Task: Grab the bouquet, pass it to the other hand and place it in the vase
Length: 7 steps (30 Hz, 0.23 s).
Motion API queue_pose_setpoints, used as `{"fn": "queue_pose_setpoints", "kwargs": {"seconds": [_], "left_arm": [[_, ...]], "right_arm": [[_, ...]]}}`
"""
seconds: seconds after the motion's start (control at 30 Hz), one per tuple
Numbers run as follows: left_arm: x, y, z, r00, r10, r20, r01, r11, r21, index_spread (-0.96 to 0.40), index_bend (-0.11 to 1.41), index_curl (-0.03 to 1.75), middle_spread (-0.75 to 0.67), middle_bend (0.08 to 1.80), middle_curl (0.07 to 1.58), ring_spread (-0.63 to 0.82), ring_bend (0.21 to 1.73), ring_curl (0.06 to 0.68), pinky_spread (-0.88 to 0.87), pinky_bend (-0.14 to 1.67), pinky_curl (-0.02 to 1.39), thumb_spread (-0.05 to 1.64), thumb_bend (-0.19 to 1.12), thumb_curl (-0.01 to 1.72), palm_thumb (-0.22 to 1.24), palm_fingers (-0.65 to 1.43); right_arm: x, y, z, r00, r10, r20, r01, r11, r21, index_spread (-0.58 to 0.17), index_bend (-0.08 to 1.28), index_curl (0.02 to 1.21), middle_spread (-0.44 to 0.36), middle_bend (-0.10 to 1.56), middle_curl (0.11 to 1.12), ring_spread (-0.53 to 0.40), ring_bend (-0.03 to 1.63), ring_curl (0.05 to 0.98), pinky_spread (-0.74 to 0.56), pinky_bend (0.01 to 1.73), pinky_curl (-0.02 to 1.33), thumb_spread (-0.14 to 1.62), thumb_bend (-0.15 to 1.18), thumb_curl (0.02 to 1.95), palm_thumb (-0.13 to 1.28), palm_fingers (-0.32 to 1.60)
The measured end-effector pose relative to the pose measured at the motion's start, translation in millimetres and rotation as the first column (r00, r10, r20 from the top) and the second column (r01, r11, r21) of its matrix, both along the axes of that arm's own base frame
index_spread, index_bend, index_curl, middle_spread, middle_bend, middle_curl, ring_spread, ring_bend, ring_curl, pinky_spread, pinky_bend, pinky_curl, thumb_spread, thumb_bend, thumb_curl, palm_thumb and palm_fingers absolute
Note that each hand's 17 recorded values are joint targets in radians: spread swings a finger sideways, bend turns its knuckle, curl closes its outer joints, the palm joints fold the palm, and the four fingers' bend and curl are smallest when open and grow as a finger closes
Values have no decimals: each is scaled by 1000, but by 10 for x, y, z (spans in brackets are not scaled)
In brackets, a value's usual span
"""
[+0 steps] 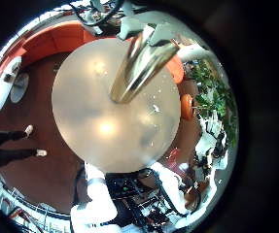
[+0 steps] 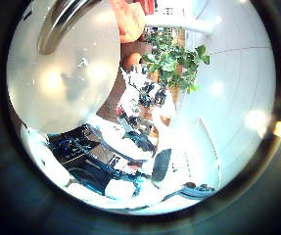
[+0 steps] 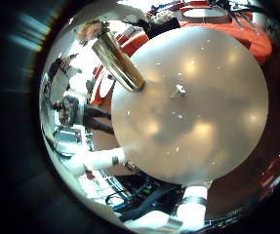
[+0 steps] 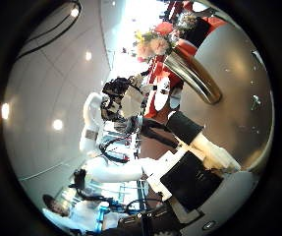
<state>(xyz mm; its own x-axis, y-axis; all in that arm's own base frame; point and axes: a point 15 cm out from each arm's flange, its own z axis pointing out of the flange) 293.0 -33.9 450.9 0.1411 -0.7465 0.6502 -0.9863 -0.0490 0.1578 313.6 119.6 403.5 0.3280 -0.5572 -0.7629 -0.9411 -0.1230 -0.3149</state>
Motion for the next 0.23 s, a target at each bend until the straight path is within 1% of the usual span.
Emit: {"fn": "queue_pose_setpoints", "kwargs": {"seconds": [0.1,0.17,0.23], "left_arm": [[-209,-98,52,1000,22,14,-22,1000,21,216,226,442,605,170,245,719,462,162,621,171,264,802,-36,344,40,-30],[-320,-175,70,1000,13,25,-14,999,31,217,226,438,604,171,242,715,459,164,620,176,260,807,-35,343,41,-24],[-400,-168,76,999,17,29,-19,999,45,218,228,435,603,170,238,710,459,167,619,175,256,809,-36,342,41,-22]], "right_arm": [[-32,-95,-73,1000,1,-1,-1,1000,-5,-252,173,322,70,260,354,142,572,194,463,713,188,965,-26,539,705,283],[-89,-159,-175,1000,-6,-22,6,1000,-4,-253,171,322,70,261,355,142,570,194,463,713,185,965,-25,539,705,285],[-93,-206,-224,1000,-8,-26,8,1000,-9,-253,170,321,69,262,355,142,568,194,463,712,182,965,-25,539,705,286]]}}
